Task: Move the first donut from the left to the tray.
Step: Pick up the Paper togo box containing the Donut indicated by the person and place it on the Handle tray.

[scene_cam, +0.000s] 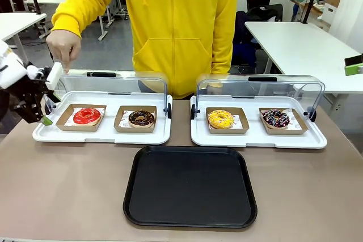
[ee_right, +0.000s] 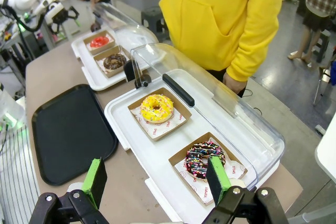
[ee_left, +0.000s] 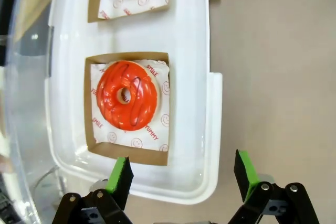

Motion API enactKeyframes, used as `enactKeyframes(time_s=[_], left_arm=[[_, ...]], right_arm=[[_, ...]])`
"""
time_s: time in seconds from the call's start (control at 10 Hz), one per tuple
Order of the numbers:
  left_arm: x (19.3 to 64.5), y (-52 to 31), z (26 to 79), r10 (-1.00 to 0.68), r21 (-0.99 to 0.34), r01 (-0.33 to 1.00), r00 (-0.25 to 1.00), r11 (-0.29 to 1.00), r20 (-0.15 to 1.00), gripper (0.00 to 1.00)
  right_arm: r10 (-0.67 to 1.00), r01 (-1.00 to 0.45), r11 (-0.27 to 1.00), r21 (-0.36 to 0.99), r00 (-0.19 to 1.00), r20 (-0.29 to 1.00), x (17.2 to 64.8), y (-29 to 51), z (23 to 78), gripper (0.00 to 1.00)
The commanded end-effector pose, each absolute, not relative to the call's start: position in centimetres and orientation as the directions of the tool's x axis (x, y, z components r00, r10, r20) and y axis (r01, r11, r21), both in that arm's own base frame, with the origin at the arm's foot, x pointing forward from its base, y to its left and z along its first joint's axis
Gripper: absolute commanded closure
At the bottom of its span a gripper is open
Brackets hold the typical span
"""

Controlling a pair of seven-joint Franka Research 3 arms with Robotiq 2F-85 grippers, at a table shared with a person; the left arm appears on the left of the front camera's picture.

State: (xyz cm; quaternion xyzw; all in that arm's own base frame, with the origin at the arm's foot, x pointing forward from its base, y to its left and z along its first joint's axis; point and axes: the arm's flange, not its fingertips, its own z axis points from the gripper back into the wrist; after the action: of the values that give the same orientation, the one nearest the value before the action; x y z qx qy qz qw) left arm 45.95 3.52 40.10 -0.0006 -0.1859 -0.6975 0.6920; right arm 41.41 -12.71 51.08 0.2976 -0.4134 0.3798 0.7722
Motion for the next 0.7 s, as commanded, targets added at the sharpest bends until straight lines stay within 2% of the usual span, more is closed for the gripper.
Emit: enactKeyframes(time_s=[0.0, 0.6], left_arm=[[47.4, 3.4, 38.2, -0.968, 0.286, 0.958, -0.064, 0.009, 0.242, 0.0], [47.0, 2.9, 38.6, -0.971, 0.269, 0.963, -0.043, 0.023, 0.237, 0.0]], right_arm=[[0.333, -0.842, 0.523, 0.127, 0.34, 0.88, 41.6, -12.7, 51.1, 0.0], [0.333, -0.842, 0.523, 0.127, 0.34, 0.88, 41.6, -12.7, 51.1, 0.0]])
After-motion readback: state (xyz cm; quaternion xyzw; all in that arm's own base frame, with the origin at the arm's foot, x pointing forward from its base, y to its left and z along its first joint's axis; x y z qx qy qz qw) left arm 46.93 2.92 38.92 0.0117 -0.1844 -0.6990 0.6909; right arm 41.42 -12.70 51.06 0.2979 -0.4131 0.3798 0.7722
